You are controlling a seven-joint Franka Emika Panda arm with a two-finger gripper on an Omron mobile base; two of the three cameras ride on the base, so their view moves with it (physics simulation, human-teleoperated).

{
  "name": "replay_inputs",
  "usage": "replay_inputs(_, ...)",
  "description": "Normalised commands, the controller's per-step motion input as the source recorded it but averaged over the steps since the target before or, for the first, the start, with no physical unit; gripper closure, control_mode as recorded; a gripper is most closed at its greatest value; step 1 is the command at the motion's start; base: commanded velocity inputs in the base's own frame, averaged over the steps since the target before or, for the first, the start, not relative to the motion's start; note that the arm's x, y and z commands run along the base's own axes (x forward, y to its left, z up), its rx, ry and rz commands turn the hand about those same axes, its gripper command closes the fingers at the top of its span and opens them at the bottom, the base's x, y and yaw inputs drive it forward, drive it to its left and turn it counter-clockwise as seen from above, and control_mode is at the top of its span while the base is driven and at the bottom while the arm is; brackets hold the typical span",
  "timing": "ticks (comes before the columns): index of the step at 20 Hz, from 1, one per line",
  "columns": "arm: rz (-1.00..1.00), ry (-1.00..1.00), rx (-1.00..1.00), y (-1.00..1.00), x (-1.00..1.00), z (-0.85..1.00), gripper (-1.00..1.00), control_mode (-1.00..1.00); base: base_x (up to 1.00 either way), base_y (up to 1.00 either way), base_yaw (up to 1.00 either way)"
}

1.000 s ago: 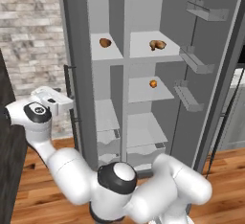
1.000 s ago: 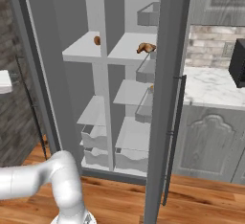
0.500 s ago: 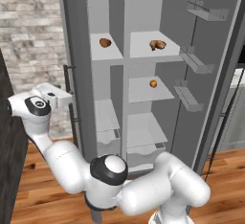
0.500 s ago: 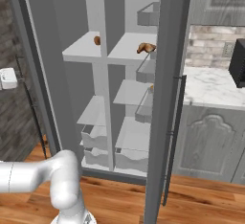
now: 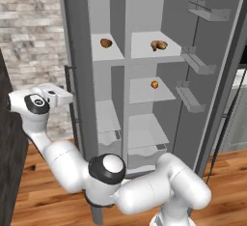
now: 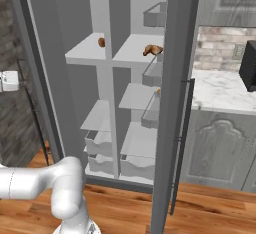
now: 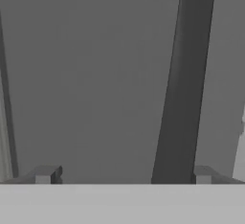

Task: Pick up the frozen chicken drumstick from the freezer, place it on any shelf in the fridge, and close the fridge and freezer doors when done.

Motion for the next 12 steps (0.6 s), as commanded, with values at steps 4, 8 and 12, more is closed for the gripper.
replay_inputs(4,0.0,0.0,0.0,-0.98,0.23,0.0,-1.0,-1.0,0.0,0.0,0.0)
replay_inputs(8,0.0,-0.01,0.0,-1.0,0.07,0.0,-1.0,-1.0,0.0,0.0,0.0)
replay_inputs(12,0.01,-0.01,0.0,-1.0,0.18,0.0,-1.0,-1.0,0.0,0.0,0.0)
